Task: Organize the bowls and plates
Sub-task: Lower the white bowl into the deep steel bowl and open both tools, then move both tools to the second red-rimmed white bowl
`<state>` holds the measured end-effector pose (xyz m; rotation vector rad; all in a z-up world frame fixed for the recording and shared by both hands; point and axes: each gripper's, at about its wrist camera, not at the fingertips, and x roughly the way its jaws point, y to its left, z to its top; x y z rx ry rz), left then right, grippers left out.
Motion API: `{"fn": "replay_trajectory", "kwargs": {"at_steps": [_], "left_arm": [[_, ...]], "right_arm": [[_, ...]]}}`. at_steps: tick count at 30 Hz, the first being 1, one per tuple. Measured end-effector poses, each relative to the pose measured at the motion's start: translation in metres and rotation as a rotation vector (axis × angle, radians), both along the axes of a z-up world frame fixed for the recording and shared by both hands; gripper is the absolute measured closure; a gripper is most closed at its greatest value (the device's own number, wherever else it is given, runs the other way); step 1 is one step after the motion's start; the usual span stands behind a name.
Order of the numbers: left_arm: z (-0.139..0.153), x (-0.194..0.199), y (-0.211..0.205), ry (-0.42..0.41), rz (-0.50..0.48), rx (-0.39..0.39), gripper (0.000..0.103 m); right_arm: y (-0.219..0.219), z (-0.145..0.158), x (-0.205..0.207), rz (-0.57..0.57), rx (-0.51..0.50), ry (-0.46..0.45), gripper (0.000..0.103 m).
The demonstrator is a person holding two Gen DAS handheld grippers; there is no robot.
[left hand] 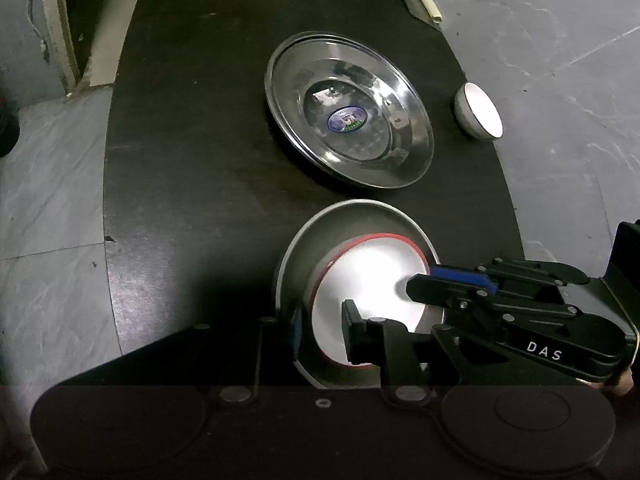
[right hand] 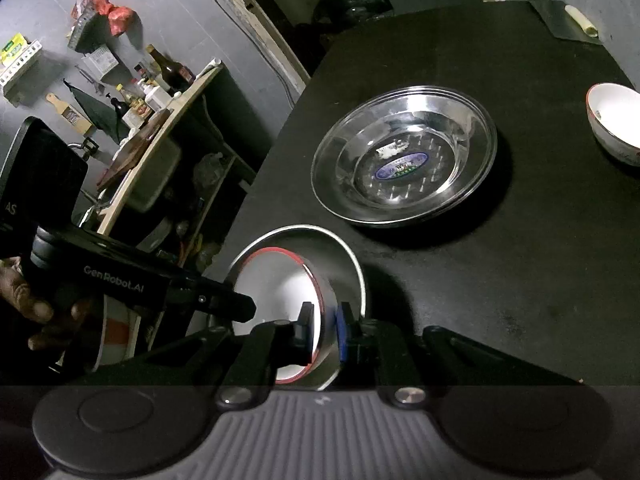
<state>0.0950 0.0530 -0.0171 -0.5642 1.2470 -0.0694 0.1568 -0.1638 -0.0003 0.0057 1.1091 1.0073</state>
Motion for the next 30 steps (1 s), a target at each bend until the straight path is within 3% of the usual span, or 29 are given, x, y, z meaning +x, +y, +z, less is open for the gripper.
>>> {"fn": "replay_trajectory", "kwargs": {"at_steps": [18, 24, 30], "left_arm": [[0.023, 0.01, 0.004, -0.05, -0.008, 0.036, 0.077], [0.037, 0.029, -0.006, -0.124, -0.069, 0.054, 0.06], [0.043, 0.062, -0.021, -0.181, -0.135, 0.082, 0.04]], "right_arm": [[-0.011, 0.003, 0.004, -0.04, 0.062, -0.02, 0.088], [-0.028, 0.009, 0.014, -0.131, 0.123, -0.036, 0.083], [-0.055, 0.014, 0.029, -0.293, 0.146, -0.09, 0.066]]}}
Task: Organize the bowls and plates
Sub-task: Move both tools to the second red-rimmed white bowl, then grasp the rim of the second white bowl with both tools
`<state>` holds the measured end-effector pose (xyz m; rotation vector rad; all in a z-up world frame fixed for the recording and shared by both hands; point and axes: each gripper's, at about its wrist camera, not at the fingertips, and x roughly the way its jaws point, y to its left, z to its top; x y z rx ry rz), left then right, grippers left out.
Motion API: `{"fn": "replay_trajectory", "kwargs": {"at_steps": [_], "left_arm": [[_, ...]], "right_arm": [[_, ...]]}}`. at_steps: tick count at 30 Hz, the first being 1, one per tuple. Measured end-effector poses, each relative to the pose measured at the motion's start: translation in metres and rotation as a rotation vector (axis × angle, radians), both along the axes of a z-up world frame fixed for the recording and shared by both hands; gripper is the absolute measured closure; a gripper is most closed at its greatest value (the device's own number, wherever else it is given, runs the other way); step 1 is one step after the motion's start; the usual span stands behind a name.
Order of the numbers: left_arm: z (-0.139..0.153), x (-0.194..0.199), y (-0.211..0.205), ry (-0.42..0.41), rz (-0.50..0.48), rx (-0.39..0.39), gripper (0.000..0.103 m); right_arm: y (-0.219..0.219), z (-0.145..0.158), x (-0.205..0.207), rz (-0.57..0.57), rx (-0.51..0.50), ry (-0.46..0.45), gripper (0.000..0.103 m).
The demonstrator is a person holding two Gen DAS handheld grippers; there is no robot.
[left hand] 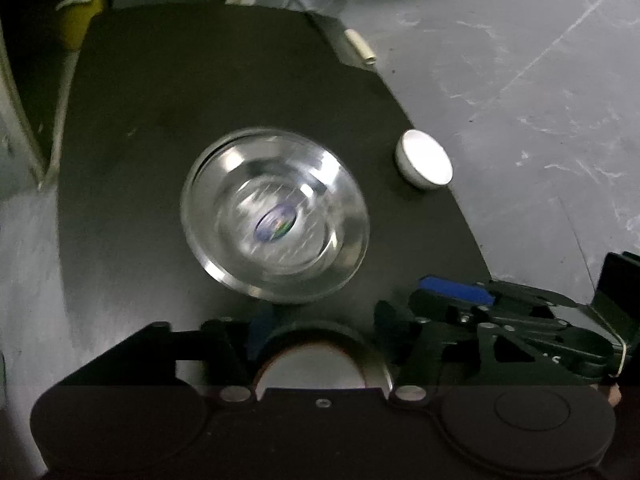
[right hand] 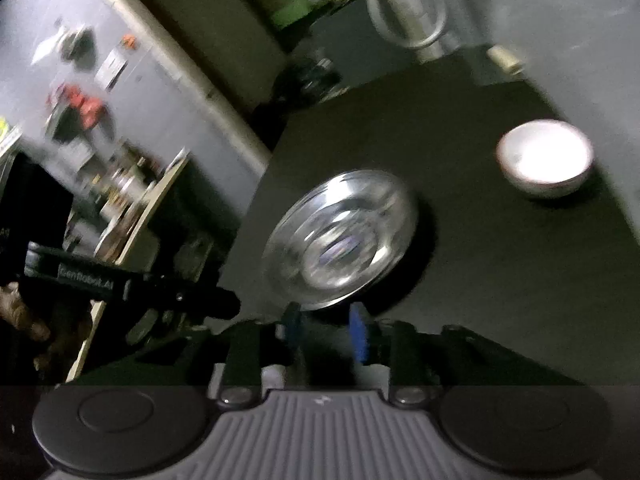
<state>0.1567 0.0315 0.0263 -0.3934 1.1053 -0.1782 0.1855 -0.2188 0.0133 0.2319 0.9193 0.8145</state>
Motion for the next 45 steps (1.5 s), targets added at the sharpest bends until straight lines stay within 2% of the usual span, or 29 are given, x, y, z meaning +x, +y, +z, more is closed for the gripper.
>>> {"fn": "replay_trajectory", "kwargs": {"at_steps": [2, 6, 9, 13, 16, 19, 24, 27, 32, 41, 45], "left_arm": [[0.001, 0.012, -0.009, -0.011, -0.031, 0.022, 0.032], [0.0, 0.031, -0.024, -0.02, -0.096, 0.065, 0.024], [0.0, 0.046, -0.036, -0.022, -0.13, 0.073, 0.017], [0.0, 0.062, -0.049, -0.029, -0.167, 0.086, 0.003], [-0.001, 0.074, -0.057, -0.022, -0.179, 0.099, 0.001], [-0.004, 0.082, -0.064, -0.016, -0.179, 0.118, 0.001], [-0.01, 0.1, -0.071, -0.023, -0.179, 0.142, 0.001], [-0.011, 0.117, -0.072, -0.014, -0.141, 0.164, 0.001], [-0.011, 0.145, -0.075, -0.038, -0.117, 0.191, 0.001], [-0.024, 0.199, -0.115, -0.146, -0.226, 0.324, 0.001], [-0.03, 0.214, -0.133, -0.178, -0.284, 0.386, 0.001]], "right_arm": [[-0.008, -0.003, 0.005, -0.048, 0.003, -0.002, 0.062], [-0.023, -0.013, 0.008, -0.128, 0.002, 0.009, 0.055], [-0.035, -0.018, 0.008, -0.184, 0.004, 0.016, 0.045], [-0.047, -0.026, 0.005, -0.25, 0.008, 0.023, 0.024], [-0.056, -0.029, 0.004, -0.287, 0.024, 0.037, 0.008], [-0.064, -0.034, 0.004, -0.328, 0.043, 0.053, 0.0], [-0.069, -0.046, 0.009, -0.405, 0.055, 0.068, 0.0], [-0.068, -0.054, 0.018, -0.446, 0.059, 0.088, 0.0], [-0.059, -0.058, 0.035, -0.513, 0.03, 0.054, 0.0], [-0.051, -0.063, 0.066, -0.747, 0.04, 0.025, 0.001], [-0.045, -0.062, 0.077, -0.792, 0.018, -0.014, 0.009]]}}
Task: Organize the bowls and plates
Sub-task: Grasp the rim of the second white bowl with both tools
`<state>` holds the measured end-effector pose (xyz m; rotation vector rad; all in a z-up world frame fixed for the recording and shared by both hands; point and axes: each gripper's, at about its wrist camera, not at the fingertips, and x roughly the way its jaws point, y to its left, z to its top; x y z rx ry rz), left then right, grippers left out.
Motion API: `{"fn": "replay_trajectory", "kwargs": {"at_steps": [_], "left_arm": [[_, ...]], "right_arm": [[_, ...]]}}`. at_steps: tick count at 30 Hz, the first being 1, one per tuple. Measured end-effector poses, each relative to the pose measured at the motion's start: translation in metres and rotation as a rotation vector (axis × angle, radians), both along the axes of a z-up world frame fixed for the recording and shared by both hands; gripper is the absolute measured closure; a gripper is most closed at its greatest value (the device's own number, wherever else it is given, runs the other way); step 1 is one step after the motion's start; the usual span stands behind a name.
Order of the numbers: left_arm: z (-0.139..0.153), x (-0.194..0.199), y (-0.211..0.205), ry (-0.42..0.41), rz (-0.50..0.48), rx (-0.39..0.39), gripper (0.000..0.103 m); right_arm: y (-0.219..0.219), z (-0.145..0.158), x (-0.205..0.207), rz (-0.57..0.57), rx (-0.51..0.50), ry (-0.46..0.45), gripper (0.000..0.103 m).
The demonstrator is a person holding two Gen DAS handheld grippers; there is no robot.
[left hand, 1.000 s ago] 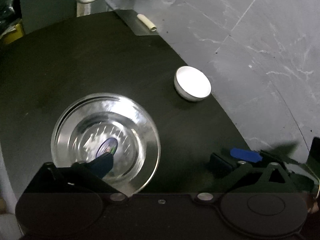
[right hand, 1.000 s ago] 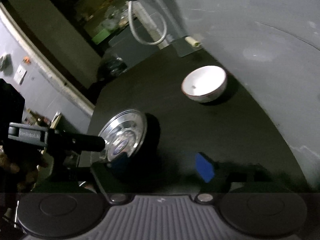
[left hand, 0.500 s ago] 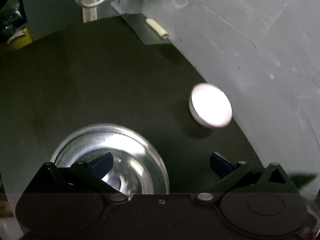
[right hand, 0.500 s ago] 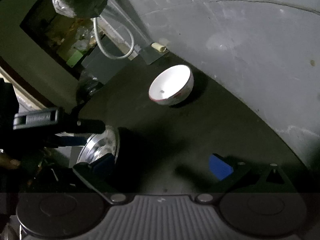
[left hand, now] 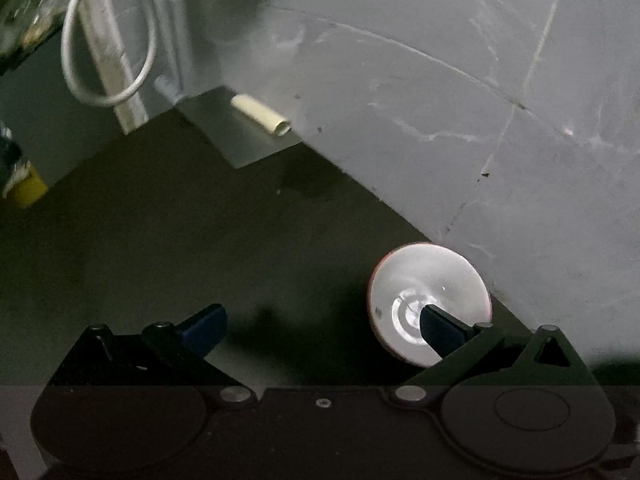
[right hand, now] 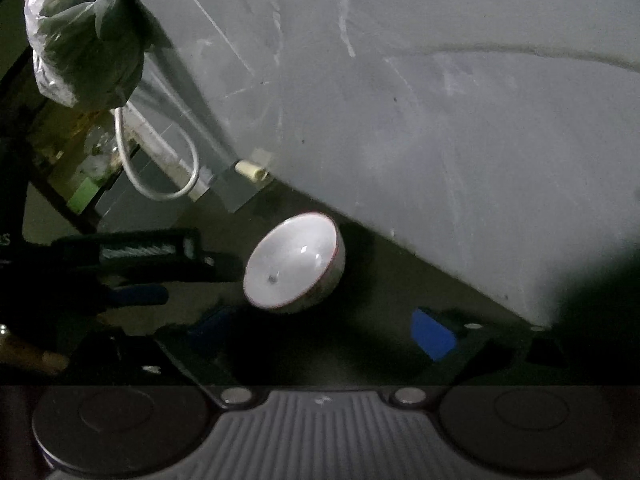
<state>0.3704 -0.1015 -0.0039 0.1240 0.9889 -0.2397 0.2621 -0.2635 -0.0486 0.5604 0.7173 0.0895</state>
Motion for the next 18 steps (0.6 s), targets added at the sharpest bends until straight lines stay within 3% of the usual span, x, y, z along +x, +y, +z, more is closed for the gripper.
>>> {"fn": "replay_trajectory", "kwargs": {"at_steps": [4, 15, 18], "left_arm": [[-0.005, 0.009, -0.01, -0.009, -0.033, 0.058, 0.007], [-0.009, 0.012, -0.015, -0.022, -0.054, 0.093, 0.016], [-0.011, 0.014, -0.014, -0.01, -0.05, 0.088, 0.023]], "right_arm": [[0.006, -0.001, 0.011, -0.035, -0.01, -0.003, 0.02], [0.017, -0.005, 0.033, -0.054, -0.044, 0.012, 0.035], [0.018, -0.007, 0.036, -0.053, -0.048, 0.021, 0.042]]}}
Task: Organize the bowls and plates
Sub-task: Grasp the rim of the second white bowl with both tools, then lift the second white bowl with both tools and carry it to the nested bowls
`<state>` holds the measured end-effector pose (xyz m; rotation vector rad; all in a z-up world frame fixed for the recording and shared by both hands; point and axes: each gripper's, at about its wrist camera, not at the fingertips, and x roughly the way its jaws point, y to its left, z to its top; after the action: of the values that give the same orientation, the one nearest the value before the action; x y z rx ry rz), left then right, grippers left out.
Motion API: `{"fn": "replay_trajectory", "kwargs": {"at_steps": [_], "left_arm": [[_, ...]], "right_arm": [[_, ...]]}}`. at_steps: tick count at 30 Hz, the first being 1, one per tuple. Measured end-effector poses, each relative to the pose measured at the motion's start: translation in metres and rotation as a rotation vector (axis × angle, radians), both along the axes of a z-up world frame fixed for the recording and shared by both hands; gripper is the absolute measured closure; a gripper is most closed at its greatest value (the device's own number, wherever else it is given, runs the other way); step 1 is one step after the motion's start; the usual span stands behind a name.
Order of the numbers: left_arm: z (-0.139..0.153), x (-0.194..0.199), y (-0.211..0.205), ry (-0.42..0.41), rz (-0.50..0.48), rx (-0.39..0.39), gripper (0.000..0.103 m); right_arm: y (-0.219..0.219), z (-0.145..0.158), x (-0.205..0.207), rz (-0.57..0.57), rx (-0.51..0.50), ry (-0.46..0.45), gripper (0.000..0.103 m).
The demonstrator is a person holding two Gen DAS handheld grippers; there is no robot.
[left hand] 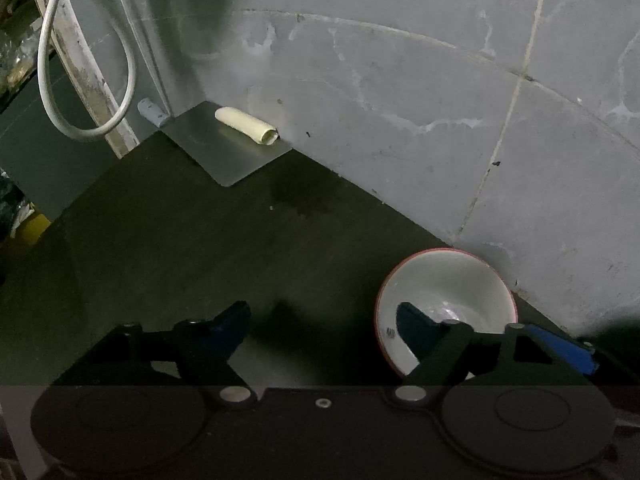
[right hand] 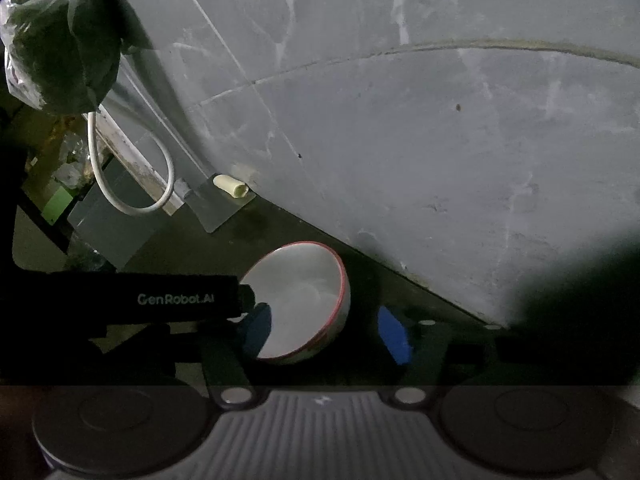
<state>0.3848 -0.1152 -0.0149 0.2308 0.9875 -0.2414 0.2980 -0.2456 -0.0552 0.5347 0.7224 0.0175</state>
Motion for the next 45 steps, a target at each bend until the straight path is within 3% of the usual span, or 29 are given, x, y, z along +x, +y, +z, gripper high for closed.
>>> {"fn": "replay_trajectory", "kwargs": {"at_steps": [3, 8, 22, 28, 33, 45], "left_arm": [[-0.003, 0.003, 0.001, 0.018, 0.007, -0.015, 0.031], [-0.01, 0.005, 0.003, 0.069, 0.016, -0.08, 0.056], [-0.013, 0.001, 0.001, 0.103, 0.015, -0.208, 0.094], [-0.016, -0.006, 0.009, 0.082, 0.034, -0.268, 0.095], [-0.015, -0.018, 0.011, 0.051, -0.013, -0.247, 0.093], [-0.003, -0.059, 0.024, -0.023, 0.023, -0.281, 0.096]], "right_arm": [[-0.001, -0.003, 0.003, 0.003, -0.001, 0.012, 0.049], [-0.001, -0.008, 0.007, 0.012, 0.007, 0.039, 0.063], [-0.005, -0.011, 0.006, 0.044, 0.032, 0.019, 0.07], [-0.006, -0.012, 0.005, 0.066, 0.029, 0.003, 0.074], [-0.007, -0.013, 0.006, 0.124, 0.02, 0.005, 0.075], [-0.008, -0.009, -0.013, 0.208, 0.017, 0.001, 0.086]]}}
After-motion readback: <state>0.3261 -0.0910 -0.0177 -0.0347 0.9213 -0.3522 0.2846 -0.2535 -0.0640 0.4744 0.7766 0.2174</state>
